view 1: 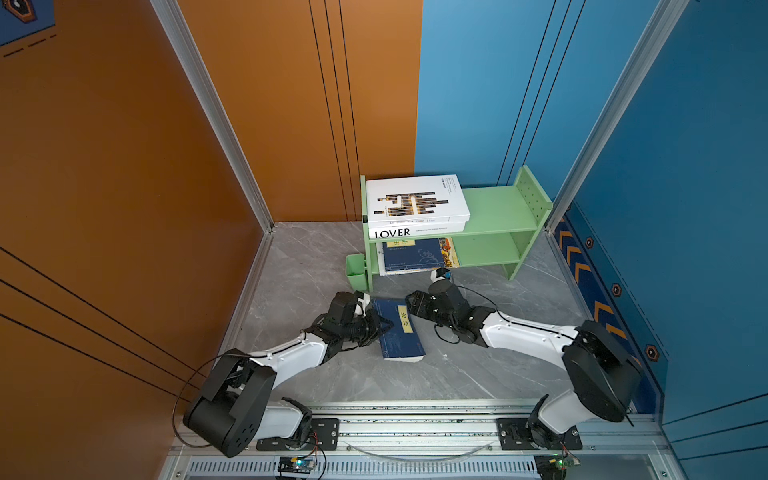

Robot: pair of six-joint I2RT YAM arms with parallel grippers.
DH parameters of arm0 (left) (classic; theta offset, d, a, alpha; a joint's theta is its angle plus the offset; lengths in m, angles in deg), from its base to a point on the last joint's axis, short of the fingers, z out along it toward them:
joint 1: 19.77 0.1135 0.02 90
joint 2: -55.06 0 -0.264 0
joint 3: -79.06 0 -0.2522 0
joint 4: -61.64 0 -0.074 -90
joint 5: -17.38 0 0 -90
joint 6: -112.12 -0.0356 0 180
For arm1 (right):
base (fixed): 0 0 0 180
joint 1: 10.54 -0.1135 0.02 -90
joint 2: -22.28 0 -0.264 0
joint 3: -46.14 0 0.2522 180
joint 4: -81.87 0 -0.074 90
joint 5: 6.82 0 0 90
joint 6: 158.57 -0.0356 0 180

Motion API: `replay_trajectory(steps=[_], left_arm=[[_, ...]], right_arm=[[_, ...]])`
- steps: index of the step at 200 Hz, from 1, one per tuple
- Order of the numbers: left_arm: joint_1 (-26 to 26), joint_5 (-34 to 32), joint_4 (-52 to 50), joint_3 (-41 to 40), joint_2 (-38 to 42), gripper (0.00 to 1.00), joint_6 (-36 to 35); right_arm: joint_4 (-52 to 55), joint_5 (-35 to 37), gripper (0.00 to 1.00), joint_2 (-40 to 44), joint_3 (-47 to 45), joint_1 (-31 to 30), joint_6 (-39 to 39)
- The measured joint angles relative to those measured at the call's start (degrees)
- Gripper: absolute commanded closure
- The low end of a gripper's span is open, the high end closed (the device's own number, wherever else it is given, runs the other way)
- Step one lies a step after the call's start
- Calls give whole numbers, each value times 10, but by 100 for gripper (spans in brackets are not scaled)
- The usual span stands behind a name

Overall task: Stacking books/files
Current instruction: Pick up the book at the center of the table, then place the book at the bookshelf.

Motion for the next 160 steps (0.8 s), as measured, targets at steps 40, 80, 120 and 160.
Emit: replay_trajectory(steps=[40, 80, 120, 160], left_arm=[[-47, -5, -113, 86, 91, 100, -83], [-47, 1, -86, 124, 134, 100, -89], [-47, -45, 44, 143, 132, 100, -35], [-67, -141, 141, 146, 133, 100, -26]], right_arm=[[18, 9, 0, 169, -27, 33, 33], [37, 4, 0, 329, -54, 117, 46], [26, -68, 0, 400, -85, 164, 41], [-35, -147, 0, 425, -122, 158, 12]])
